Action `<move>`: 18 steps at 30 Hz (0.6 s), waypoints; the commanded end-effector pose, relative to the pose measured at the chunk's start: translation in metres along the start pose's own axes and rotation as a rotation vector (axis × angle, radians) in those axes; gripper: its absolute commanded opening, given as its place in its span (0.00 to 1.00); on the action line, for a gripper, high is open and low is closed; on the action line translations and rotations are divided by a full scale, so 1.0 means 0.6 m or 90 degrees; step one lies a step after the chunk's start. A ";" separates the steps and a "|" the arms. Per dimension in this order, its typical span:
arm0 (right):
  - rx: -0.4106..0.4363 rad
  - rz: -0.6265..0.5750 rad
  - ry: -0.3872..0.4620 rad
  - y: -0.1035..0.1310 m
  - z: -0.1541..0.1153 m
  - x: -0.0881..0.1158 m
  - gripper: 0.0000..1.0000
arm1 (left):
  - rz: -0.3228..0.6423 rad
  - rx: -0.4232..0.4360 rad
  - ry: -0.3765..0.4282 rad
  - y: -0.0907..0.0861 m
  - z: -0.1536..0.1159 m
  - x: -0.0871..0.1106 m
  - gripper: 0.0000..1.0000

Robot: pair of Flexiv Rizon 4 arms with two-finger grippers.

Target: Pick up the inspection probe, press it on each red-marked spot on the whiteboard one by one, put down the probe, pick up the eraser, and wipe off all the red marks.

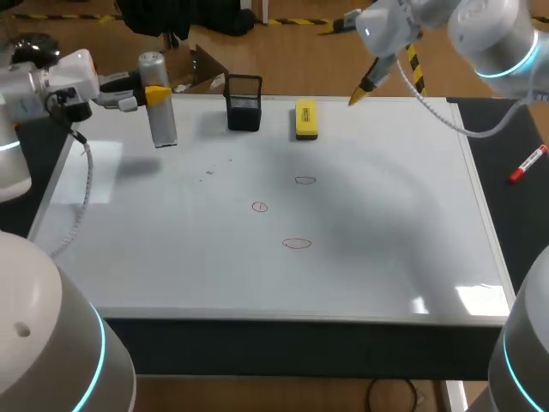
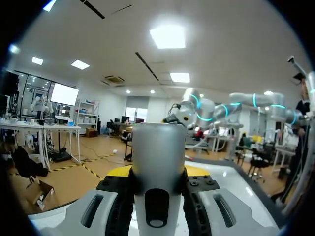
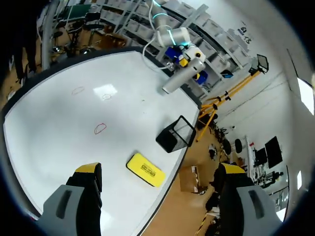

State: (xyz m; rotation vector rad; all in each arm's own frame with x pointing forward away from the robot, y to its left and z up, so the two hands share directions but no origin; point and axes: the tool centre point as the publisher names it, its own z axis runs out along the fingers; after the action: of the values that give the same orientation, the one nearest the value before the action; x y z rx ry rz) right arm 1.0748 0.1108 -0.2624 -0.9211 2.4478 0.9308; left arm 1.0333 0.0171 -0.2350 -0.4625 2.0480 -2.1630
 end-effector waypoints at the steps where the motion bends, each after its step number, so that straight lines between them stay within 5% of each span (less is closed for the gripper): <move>1: -0.015 -0.220 0.292 -0.013 0.008 0.003 1.00 | 0.002 -0.001 -0.212 -0.004 0.000 0.009 0.00; 18: 0.004 -0.369 0.398 -0.032 0.076 0.009 1.00 | 0.002 -0.001 -0.212 -0.004 0.000 0.009 0.00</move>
State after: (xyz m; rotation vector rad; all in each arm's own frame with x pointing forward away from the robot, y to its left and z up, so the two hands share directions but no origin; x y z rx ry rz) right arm 1.0790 0.1249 -0.3031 -1.6511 2.2567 0.7320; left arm 1.0320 0.0173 -0.2341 -0.6270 1.9585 -2.0416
